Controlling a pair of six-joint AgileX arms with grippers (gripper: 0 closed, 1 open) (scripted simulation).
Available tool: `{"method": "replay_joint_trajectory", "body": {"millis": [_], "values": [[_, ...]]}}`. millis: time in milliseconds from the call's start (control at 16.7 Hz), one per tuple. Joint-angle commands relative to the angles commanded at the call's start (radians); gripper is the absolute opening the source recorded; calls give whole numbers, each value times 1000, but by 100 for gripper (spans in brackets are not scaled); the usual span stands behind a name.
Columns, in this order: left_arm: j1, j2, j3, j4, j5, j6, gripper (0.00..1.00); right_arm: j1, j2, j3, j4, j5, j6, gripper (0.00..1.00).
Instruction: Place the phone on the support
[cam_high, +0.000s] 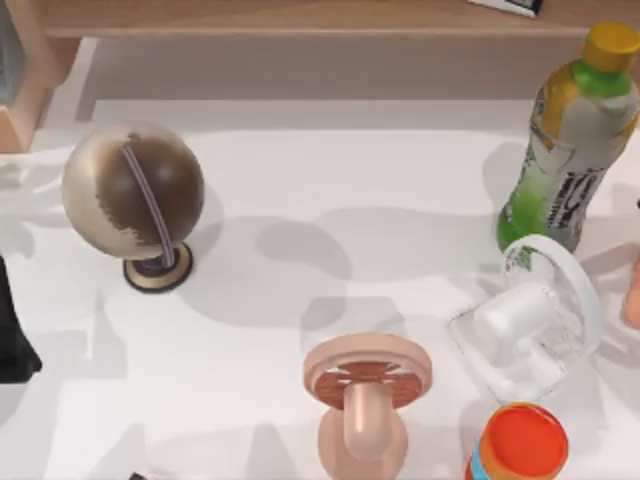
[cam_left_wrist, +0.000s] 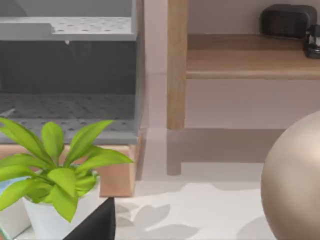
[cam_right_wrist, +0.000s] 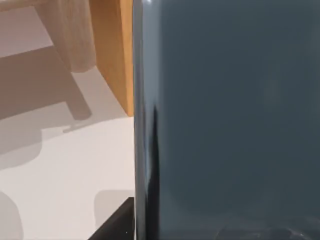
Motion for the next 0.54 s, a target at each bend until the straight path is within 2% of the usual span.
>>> {"method": "replay_joint_trajectory", "body": {"millis": [180, 540], "values": [[0, 0, 0, 0, 0, 0, 100, 0, 0, 0, 0, 0, 0, 98], [0, 0, 0, 0, 0, 0, 100, 0, 0, 0, 0, 0, 0, 100]]}}
